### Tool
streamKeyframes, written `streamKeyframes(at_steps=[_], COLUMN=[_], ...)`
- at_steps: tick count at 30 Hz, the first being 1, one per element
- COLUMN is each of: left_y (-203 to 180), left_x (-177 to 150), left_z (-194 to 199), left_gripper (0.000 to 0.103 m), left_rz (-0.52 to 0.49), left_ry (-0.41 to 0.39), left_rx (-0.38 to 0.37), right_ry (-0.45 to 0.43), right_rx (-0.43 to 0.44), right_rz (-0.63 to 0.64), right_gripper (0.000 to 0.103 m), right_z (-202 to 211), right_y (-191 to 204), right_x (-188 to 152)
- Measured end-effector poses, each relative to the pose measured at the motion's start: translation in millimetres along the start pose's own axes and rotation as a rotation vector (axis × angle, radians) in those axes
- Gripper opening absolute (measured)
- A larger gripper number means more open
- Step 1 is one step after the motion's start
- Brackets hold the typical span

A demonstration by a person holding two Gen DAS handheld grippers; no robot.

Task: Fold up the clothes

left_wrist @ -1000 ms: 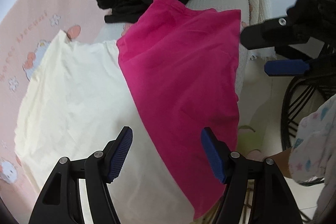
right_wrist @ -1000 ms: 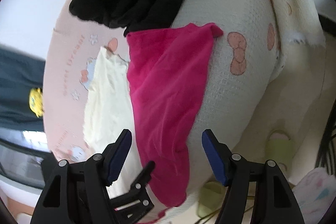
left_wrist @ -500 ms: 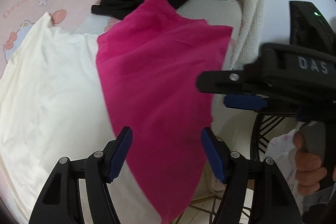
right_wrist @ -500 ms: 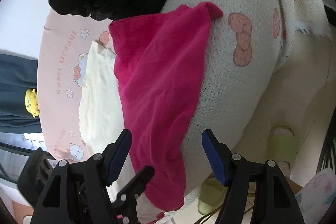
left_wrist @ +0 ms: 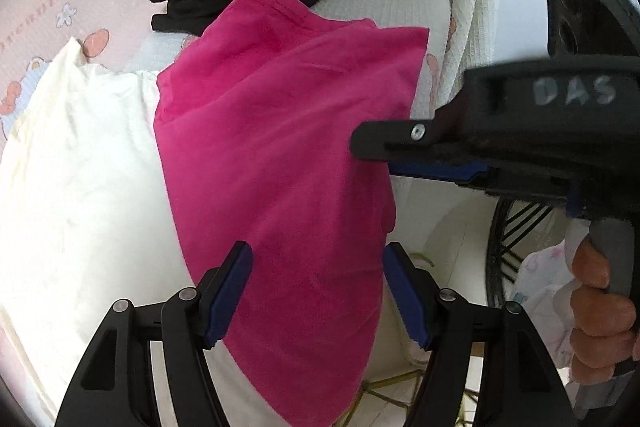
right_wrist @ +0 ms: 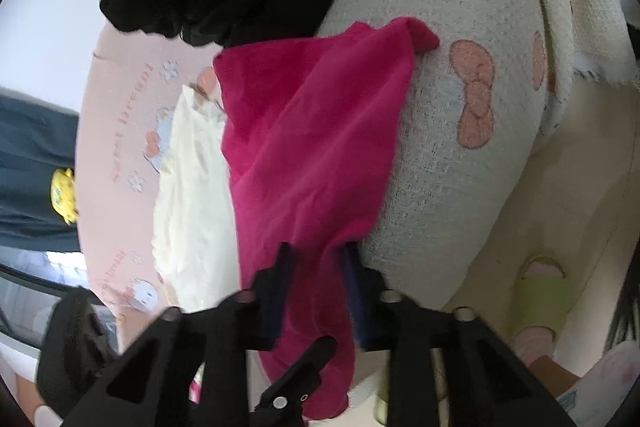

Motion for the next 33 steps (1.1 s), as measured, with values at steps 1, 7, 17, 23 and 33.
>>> streamKeyframes(at_steps=[1, 7, 17, 23, 33], left_y=[-0.2, -0.4, -3.9, 6.0, 21.5], left_x=[1.4, 13.8, 32.3, 30.2, 44.1], left_z=[0.7, 1.1, -13.0, -12.7, -11.2], left_gripper=[0.066, 0.066, 0.056, 0.037, 0.036], left_rz=[0.012, 0.086, 0.054, 0.035, 0.094], left_ry=[-0.002, -0.014, -0.078, -0.09, -0.081], left_rx=[-0.017, -0.1, -0.055, -0.048, -0.131], right_ry=[0.001, 0.002, -0.001, 0.0, 0.003], right_rx=[0.044, 0.173, 0.211, 0.171, 0.162], right_rz=[-0.024, -0.056, -0.048, -0.088, -0.13], right_gripper=[0.02, 0.02, 0.02, 0.037, 0.061], right_z=[0.5, 2.6, 7.9, 13.9, 8.2], right_y=[-0.1, 5.5, 13.0, 1.8, -9.2], right_x=[0.8, 3.4, 5.2, 8.8, 26.2])
Point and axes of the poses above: each gripper's, at about its wrist camera, not at the fingertips, and z roughly against the way its jaws point, y to its left, x to its top, the point moved 7 cm from there along -z, roughly the way its jaws point, and after that the axes turned 3 degrees about -z, right-handed, at the moved point
